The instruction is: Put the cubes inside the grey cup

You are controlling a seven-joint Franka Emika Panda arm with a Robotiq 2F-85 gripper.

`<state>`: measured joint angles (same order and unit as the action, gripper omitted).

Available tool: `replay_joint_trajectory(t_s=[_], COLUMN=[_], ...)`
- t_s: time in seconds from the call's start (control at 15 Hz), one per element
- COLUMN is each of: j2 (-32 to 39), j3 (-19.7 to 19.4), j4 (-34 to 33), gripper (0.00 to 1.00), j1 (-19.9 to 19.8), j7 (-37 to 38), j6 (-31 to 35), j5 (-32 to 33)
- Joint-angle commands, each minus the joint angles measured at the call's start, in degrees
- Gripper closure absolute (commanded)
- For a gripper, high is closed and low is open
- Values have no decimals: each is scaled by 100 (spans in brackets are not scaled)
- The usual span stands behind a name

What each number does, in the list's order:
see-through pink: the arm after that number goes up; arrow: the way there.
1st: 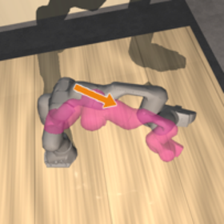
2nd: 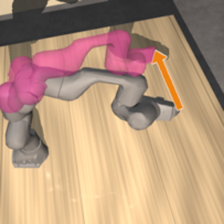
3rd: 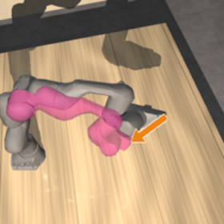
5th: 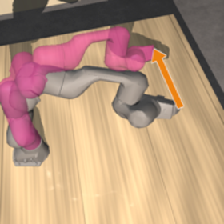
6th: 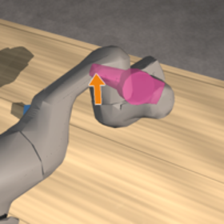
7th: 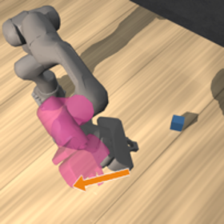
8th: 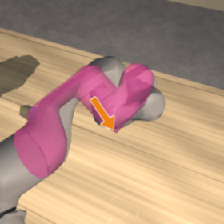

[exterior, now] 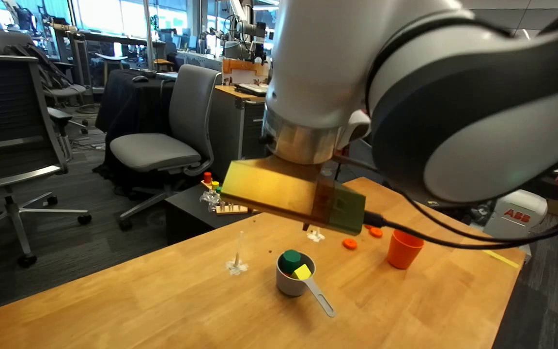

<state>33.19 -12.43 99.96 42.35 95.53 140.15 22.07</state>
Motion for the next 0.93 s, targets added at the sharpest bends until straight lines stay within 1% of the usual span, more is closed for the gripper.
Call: replay_joint_trajectory(t_s=[0.0, 0.13, 0.27, 0.33, 0.47, 0.53, 0.67, 0.87], j2=[-1082, -1593, -2095, -2316, -2600, -2149, -2431, -2502], j3=[374, 712, 1114, 1313, 1621, 1706, 1895, 1921], j4=[397, 546, 723, 772, 792, 490, 597, 705], gripper=[0, 0, 0, 0, 0, 0, 0, 0], j1=[147, 127, 9, -78, -229, -353, -448, -515], j7=[181, 169, 98, 118, 418, 249, 344, 371], j6=[-933, -1418, -1824, -2083, -2509, -2268, -2496, -2502], j5=[337, 418, 316, 132, -143, 130, -2, -25])
